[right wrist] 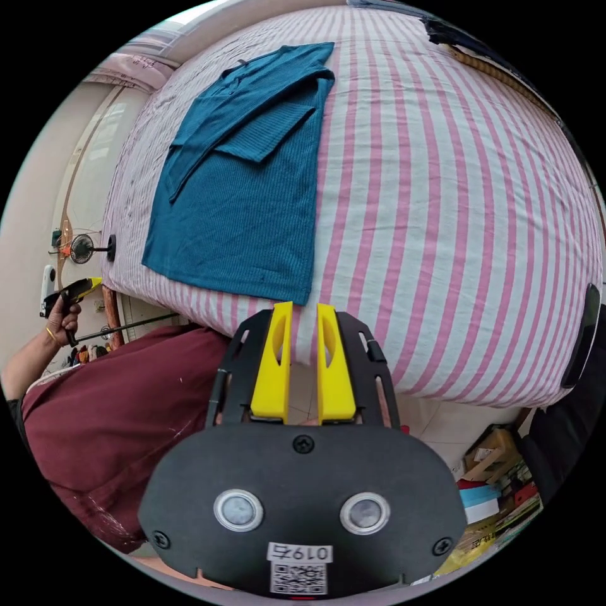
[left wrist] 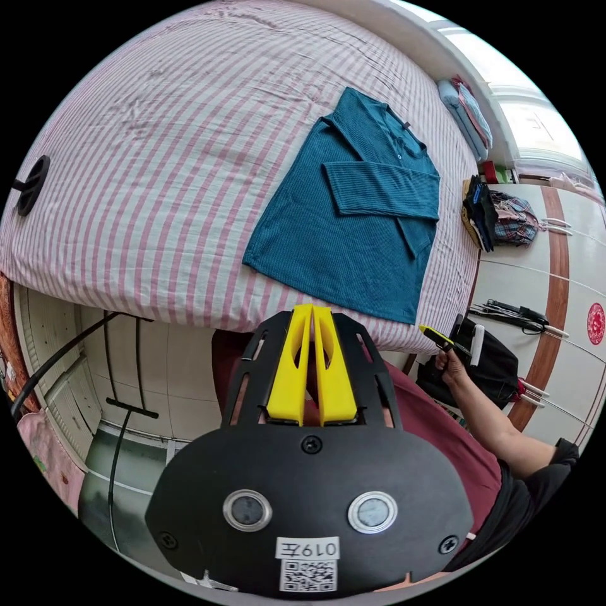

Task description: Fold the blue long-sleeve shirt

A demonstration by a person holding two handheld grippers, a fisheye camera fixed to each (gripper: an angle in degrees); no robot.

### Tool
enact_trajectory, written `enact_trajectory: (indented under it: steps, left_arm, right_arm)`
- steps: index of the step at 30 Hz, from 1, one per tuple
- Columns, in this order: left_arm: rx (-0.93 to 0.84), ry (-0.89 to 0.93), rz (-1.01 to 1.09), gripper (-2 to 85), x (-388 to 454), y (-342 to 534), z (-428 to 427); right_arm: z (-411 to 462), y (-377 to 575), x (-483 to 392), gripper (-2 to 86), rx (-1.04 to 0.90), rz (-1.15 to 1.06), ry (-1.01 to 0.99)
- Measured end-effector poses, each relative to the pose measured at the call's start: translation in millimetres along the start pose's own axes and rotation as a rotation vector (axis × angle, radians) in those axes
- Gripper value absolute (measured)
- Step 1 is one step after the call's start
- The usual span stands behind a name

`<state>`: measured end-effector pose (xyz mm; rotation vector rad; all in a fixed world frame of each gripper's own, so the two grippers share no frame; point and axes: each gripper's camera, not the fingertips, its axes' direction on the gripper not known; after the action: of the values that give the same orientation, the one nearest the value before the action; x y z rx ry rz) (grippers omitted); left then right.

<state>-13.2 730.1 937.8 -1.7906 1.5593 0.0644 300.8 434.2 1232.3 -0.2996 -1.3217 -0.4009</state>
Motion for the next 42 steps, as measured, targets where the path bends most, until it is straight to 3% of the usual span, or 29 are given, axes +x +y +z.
enact_trajectory:
  steps: [22,34,38,42]
  left_arm:
    - [0.018,0.006,-0.026,0.6,-38,2,-22]
    - [0.088,0.151,-0.186,0.9,-136,-8,-4]
    - [0.109,0.207,-0.170,1.4,-172,-28,15]
    - [0.063,0.055,-0.059,3.0,-183,-61,27]
  right_arm:
    - [41,-9,54,9.5,0.036,0.061,-0.166]
    - [59,-5,72,9.9,0.062,0.167,-0.263]
    - [63,-10,56,8.4,0.031,0.097,-0.204]
    - [72,-15,38,8.4,-0.008,0.036,-0.139]
